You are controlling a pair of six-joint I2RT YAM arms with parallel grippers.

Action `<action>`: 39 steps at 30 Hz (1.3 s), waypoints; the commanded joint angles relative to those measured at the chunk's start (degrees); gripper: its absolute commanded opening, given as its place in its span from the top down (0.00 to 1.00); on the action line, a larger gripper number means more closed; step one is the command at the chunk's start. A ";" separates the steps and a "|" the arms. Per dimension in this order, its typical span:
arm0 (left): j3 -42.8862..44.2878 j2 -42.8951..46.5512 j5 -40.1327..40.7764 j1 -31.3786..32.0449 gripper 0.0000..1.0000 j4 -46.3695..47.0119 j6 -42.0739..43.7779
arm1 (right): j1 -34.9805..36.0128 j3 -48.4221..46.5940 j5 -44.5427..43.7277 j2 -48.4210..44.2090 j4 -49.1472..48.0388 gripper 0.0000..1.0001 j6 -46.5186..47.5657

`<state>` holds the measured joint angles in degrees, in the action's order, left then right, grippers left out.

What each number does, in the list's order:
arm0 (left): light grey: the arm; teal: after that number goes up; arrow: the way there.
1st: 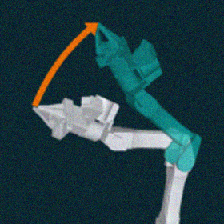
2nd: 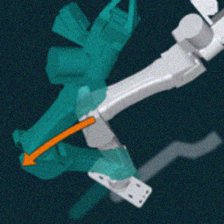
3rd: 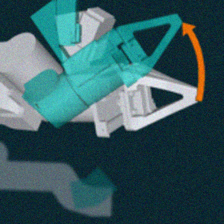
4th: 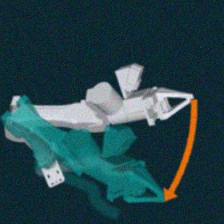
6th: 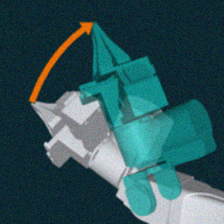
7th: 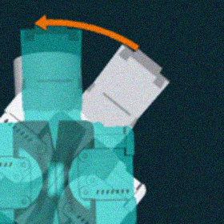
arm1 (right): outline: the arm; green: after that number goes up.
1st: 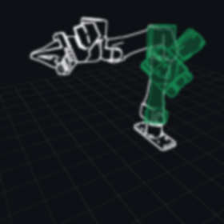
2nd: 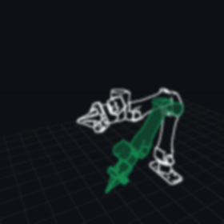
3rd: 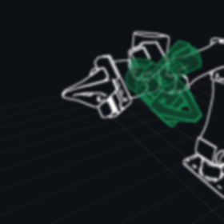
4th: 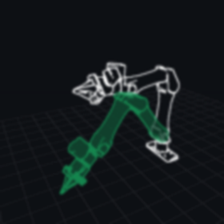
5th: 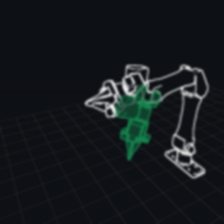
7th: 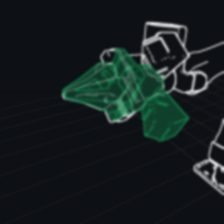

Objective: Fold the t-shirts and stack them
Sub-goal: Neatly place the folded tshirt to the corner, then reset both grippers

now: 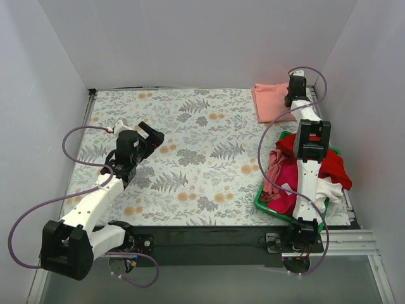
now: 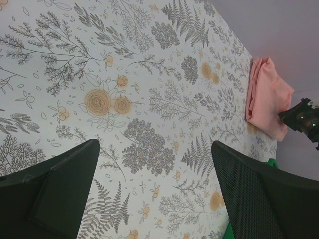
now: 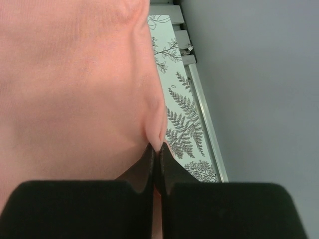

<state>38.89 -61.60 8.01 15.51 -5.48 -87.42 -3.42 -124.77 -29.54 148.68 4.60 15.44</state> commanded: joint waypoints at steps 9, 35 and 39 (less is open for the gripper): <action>-0.05 -0.45 0.25 0.05 0.05 0.99 0.32 | -1.94 -1.97 -3.95 -1.37 -5.92 0.85 3.98; 2.85 0.69 0.86 0.05 0.05 -4.89 -0.83 | 10.97 40.45 7.90 -50.31 -5.74 0.02 -12.70; 3.56 4.02 1.04 0.05 0.05 -7.18 2.51 | 14.92 56.79 11.34 -62.17 -8.71 0.02 -18.95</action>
<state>40.49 -61.34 7.16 15.51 -10.20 -87.90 10.70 -75.94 -21.98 91.46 -1.72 3.68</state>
